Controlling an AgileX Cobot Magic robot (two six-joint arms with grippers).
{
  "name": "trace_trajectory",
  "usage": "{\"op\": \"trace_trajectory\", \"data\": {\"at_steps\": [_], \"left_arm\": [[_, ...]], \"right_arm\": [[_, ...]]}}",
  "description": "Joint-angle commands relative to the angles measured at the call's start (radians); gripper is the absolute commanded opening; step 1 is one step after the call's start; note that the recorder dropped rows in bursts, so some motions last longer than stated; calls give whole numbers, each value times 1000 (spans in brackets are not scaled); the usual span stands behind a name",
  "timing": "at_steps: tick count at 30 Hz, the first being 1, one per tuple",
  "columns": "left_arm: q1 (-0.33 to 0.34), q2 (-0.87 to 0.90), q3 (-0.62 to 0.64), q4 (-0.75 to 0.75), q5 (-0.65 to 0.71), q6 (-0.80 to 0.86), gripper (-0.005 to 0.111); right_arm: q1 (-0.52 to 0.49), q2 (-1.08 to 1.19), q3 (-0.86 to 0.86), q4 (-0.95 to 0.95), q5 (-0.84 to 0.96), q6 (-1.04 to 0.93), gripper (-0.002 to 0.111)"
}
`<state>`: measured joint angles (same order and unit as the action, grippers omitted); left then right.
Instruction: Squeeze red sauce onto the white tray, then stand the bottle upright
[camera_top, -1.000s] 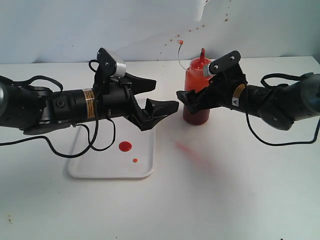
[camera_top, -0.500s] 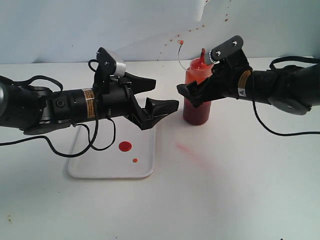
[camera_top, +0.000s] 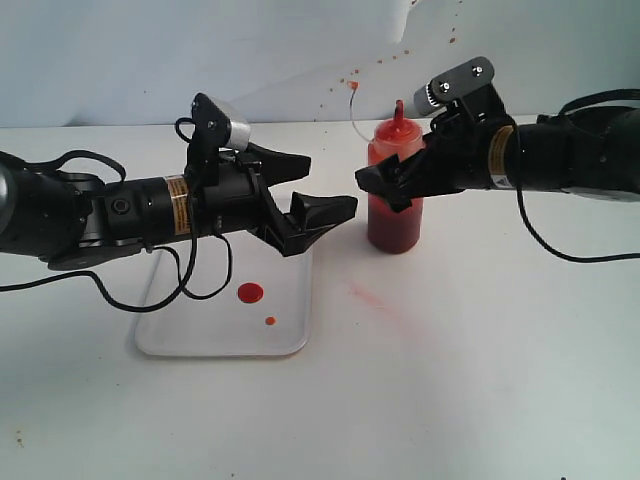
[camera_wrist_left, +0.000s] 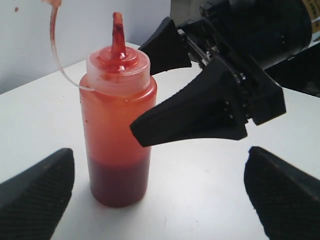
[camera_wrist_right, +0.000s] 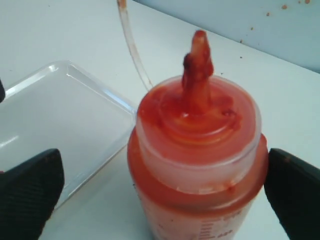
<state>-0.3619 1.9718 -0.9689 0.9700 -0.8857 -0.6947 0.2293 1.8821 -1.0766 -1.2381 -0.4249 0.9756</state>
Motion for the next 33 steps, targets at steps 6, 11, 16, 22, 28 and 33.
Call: {"op": "trace_trajectory", "data": {"at_steps": [6, 11, 16, 22, 28, 33], "left_arm": [[2, -5, -2, -19, -8, -1, 86], [2, -5, -2, -19, -8, -1, 86], [2, -5, -2, -19, -8, -1, 86], [2, -5, -2, -19, -8, -1, 86], [2, -5, -2, -27, -8, -1, 86], [2, -5, -2, -27, -8, -1, 86]], "right_arm": [[1, -62, 23, -86, 84, 124, 105], [1, -66, 23, -86, 72, 133, 105], [1, -78, 25, -94, 100, 156, 105], [1, -153, 85, -95, 100, 158, 105], [1, -300, 219, 8, 221, 159, 105], [1, -349, 330, 59, 357, 154, 105]]}}
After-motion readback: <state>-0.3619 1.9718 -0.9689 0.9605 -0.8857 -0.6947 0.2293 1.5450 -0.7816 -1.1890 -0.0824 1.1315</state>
